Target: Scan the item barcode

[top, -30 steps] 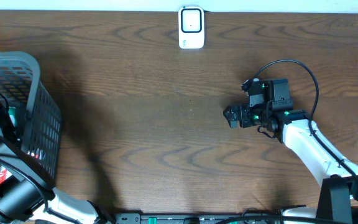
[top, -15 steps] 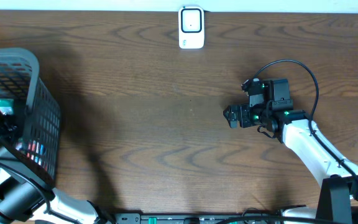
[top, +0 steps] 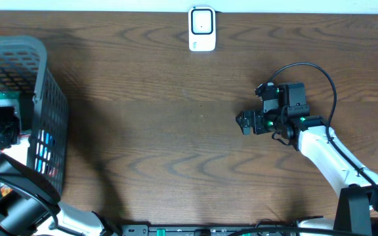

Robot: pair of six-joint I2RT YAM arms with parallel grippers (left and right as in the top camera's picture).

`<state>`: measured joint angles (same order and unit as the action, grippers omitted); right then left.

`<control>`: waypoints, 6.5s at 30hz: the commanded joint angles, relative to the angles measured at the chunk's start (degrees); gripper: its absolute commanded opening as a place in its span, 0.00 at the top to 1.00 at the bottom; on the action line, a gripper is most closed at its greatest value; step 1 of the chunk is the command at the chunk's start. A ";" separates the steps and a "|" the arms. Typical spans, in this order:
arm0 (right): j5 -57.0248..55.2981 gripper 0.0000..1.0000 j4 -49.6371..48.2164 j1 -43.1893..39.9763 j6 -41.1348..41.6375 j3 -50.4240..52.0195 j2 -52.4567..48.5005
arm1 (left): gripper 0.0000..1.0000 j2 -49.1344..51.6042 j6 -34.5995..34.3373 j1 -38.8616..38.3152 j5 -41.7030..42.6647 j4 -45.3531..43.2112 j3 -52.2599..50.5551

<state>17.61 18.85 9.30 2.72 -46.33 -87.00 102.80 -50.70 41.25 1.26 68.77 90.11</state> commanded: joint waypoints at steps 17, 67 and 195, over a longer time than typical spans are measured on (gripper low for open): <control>0.74 0.01 -0.42 0.55 -0.68 0.37 -0.37 | 0.83 -14.45 2.95 -0.24 9.27 -5.53 2.38; 0.70 0.01 -0.22 0.55 -0.68 0.37 -0.37 | 0.25 3.17 -0.66 -5.95 -13.94 -14.88 1.90; 1.53 0.01 -0.79 0.55 -0.68 0.37 -0.37 | 0.75 10.21 -3.32 -4.66 -9.20 -0.07 0.94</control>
<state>18.48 18.31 9.30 2.72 -46.33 -87.00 114.93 -54.70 37.41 -12.71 69.41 89.47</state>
